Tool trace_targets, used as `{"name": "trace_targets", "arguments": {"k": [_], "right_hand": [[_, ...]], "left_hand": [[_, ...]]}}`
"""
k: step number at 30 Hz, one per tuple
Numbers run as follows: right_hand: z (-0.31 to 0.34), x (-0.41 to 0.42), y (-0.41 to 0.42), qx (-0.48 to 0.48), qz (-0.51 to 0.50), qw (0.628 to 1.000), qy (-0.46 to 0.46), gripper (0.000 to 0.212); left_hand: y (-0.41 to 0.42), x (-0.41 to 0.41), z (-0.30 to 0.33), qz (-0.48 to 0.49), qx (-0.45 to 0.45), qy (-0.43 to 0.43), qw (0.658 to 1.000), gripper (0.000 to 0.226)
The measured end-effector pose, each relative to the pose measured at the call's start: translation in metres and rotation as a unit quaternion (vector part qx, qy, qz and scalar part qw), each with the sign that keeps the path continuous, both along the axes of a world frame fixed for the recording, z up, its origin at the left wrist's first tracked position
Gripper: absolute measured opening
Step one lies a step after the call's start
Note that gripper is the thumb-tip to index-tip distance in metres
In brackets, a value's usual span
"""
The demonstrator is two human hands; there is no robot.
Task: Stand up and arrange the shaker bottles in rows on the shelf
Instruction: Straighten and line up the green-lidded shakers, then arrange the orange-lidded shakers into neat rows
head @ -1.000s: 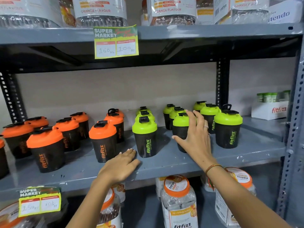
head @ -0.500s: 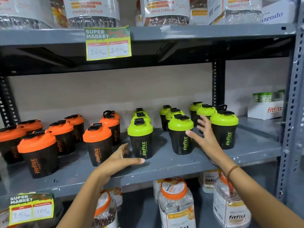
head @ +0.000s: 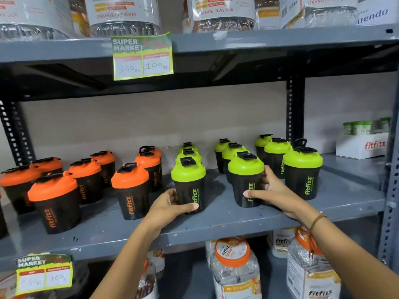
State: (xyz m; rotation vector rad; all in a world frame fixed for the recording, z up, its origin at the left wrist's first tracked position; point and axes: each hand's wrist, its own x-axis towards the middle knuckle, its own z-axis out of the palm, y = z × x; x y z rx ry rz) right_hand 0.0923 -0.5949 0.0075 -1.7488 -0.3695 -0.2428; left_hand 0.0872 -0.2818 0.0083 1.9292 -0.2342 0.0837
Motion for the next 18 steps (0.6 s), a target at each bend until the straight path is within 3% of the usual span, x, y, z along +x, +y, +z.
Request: {"name": "trace_targets", "arguments": {"k": [12, 18], "right_hand": [[0.0001, 0.0010, -0.0034, -0.054, -0.047, 0.997, 0.001, 0.094], [0.0004, 0.0000, -0.0035, -0.067, -0.054, 0.996, -0.006, 0.108]], "left_hand": [[0.0007, -0.0042, -0.0015, -0.004, 0.006, -0.017, 1.000, 0.061], [0.0009, -0.0063, -0.0004, 0.002, 0.012, -0.016, 1.000, 0.085]]}}
